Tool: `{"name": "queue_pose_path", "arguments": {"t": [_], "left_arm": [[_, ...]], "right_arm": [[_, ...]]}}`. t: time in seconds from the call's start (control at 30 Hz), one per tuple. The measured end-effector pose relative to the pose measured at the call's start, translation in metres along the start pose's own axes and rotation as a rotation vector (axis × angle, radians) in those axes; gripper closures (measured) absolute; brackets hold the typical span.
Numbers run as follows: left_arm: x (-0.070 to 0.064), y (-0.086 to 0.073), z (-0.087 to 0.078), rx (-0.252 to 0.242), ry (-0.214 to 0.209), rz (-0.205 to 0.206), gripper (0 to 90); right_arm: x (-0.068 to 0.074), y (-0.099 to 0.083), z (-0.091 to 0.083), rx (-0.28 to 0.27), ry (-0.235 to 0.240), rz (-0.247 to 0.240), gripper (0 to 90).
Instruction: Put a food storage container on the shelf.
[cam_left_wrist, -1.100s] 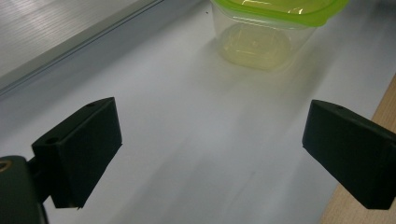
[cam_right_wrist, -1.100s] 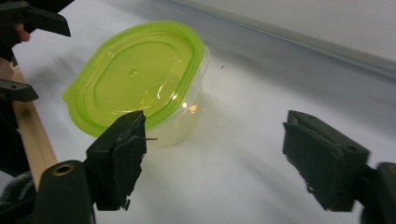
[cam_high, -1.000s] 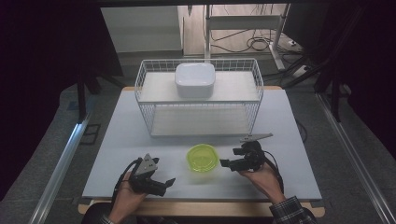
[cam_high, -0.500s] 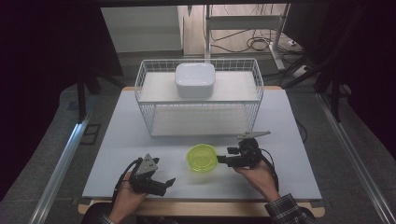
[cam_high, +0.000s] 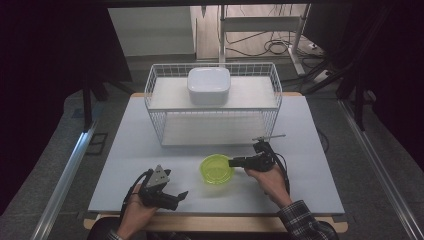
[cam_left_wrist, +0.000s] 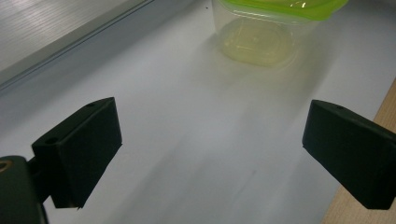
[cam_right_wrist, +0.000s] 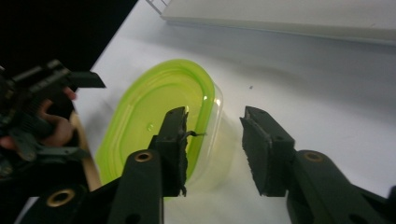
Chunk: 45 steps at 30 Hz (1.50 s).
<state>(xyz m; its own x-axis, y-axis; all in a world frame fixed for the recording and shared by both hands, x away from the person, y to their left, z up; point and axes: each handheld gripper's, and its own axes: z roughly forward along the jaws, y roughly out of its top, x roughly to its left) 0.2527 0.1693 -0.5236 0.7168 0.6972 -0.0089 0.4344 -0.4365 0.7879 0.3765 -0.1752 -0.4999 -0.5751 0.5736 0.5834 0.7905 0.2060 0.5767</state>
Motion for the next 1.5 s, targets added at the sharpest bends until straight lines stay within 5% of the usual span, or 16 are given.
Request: {"name": "queue_pose_path", "arguments": {"t": [0.27,0.67,1.5], "left_arm": [[0.000,0.000,0.000,0.005,-0.003,0.004,4.4],[0.000,0.000,0.000,0.004,-0.001,0.003,4.4],[0.001,0.000,-0.001,-0.012,0.002,-0.011,4.2]], "right_arm": [[-0.004,0.004,0.010,0.035,0.088,0.084,80.1],[0.001,0.004,0.009,0.051,0.117,0.097,81.5],[0.034,0.040,-0.046,-0.125,0.189,0.068,81.4]]}}
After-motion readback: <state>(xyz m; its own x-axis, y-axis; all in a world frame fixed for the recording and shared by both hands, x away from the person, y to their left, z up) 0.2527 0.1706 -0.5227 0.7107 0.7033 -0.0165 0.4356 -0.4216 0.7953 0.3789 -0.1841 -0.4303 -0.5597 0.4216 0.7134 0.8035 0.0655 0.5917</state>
